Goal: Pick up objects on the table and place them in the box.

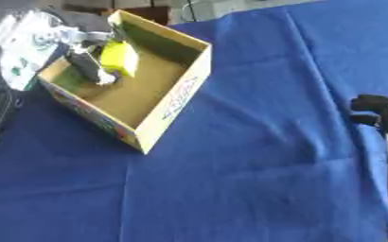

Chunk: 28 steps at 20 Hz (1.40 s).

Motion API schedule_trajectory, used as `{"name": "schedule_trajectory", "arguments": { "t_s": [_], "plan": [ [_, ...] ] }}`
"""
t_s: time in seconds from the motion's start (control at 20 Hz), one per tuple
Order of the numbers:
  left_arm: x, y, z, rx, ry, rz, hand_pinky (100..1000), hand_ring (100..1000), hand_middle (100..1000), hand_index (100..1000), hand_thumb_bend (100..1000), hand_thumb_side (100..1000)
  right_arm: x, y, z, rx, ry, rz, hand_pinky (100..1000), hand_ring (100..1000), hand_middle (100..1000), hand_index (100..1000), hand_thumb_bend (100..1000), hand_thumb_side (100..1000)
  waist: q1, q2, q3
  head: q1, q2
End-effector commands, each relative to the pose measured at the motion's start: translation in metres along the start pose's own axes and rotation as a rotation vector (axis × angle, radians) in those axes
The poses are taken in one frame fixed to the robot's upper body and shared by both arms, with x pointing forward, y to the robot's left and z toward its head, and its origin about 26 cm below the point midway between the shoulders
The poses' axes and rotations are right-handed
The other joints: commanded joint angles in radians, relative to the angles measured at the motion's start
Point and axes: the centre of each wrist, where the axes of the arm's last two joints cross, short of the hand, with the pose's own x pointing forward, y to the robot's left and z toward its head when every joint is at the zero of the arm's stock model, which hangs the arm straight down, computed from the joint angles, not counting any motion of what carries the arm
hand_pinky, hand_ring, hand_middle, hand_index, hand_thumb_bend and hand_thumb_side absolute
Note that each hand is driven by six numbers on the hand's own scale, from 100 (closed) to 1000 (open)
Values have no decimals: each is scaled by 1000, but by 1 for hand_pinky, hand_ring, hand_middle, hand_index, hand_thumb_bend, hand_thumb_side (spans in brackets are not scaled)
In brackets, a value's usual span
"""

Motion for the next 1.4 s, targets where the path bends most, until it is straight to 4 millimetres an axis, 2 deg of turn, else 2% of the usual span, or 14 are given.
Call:
{"name": "schedule_trajectory", "arguments": {
  "t_s": [0.05,0.1,0.35,0.5,0.55,0.6,0.65,0.75,0.85,0.9,0.95,1.2,1.35,1.4],
  "plan": [
    [-4,3,1,-9,10,4,244,472,508,728,100,238,4,-7,-6,-7,-39,11,679,763,608,742,100,912,-5,-17,-1,5,-13],
    [-5,1,0,-19,6,7,260,485,516,734,100,239,4,-7,-6,-9,-45,9,679,763,608,742,100,911,-5,-16,-2,5,-14],
    [-4,-3,-3,-45,6,-29,356,636,623,842,100,470,4,-7,-6,-22,-58,1,681,763,607,742,100,910,-5,-13,-6,7,-18],
    [-4,-4,-3,-42,8,-45,439,739,748,913,111,562,4,-7,-6,-27,-56,1,682,763,607,742,100,908,-5,-12,-7,8,-20],
    [-4,-4,-3,-35,7,-53,495,779,781,936,148,598,4,-6,-6,-27,-54,1,681,763,607,741,100,908,-5,-12,-7,8,-20],
    [-3,-3,-2,-27,4,-63,604,852,840,974,201,638,3,-6,-6,-27,-51,1,681,764,606,740,100,906,-5,-12,-7,8,-21],
    [-3,-1,-1,-18,3,-75,668,890,879,1000,207,671,3,-6,-6,-27,-48,2,681,764,606,740,100,900,-5,-12,-6,8,-21],
    [-2,3,1,-2,9,-99,753,935,927,1000,274,677,3,-6,-5,-28,-44,2,681,764,606,740,100,907,-5,-12,-5,8,-20],
    [-1,8,5,26,33,-124,798,961,955,1000,378,699,3,-6,-5,-28,-41,3,681,764,606,740,100,906,-6,-13,-4,8,-20],
    [-1,9,6,35,45,-134,798,961,955,1000,378,699,3,-6,-5,-29,-41,4,681,764,606,740,100,906,-6,-14,-4,8,-20],
    [-2,10,7,40,60,-146,820,976,968,1000,496,741,3,-6,-5,-29,-41,4,682,764,606,740,100,906,-6,-15,-4,8,-20],
    [-3,12,11,63,113,-187,851,998,985,1000,684,874,3,-7,-5,-30,-42,4,682,763,606,740,100,904,-7,-22,-2,8,-17],
    [-3,16,14,112,112,-176,837,989,979,1000,610,862,3,-7,-4,-32,-37,2,682,764,605,740,100,904,-9,-27,1,6,-15],
    [-3,19,17,140,107,-167,837,988,978,1000,455,1000,3,-7,-4,-33,-36,2,682,764,605,740,100,935,-10,-29,3,5,-12]
  ]
}}
